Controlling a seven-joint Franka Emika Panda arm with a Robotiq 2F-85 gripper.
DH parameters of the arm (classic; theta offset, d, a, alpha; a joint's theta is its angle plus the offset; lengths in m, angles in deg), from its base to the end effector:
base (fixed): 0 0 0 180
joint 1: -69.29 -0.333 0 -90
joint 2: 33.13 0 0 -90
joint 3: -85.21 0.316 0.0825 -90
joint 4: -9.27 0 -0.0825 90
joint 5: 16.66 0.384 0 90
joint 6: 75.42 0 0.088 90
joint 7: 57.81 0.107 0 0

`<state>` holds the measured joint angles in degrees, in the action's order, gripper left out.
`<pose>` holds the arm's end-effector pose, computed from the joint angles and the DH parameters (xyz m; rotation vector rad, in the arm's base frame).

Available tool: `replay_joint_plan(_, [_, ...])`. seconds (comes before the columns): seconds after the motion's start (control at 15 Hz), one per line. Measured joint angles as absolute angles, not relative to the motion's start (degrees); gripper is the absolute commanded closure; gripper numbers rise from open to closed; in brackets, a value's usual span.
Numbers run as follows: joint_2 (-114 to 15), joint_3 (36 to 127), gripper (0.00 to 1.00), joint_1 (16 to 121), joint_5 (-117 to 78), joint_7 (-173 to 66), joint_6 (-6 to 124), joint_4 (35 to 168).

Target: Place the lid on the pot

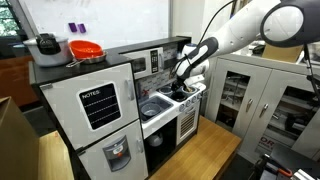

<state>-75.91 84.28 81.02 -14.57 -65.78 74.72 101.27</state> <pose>0.7018 -0.1566 0.2172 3.0737 -0.1619 0.4119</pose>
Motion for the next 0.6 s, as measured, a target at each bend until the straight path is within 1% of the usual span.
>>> replay_joint_plan(0.2, [-78.03,84.13,0.0,81.39,-14.57,-65.45,73.65,98.58])
replay_joint_plan(0.27, [-78.61,84.08,0.2,81.63,-14.55,-65.3,72.71,97.63])
replay_joint_plan(0.47, [-79.65,84.05,0.4,82.56,-14.13,-65.07,68.99,95.34])
replay_joint_plan(0.53, [-79.88,84.05,0.49,82.79,-13.95,-65.03,67.49,94.61])
replay_joint_plan(0.6, [-80.15,84.05,0.54,82.96,-13.76,-64.97,66.16,93.86])
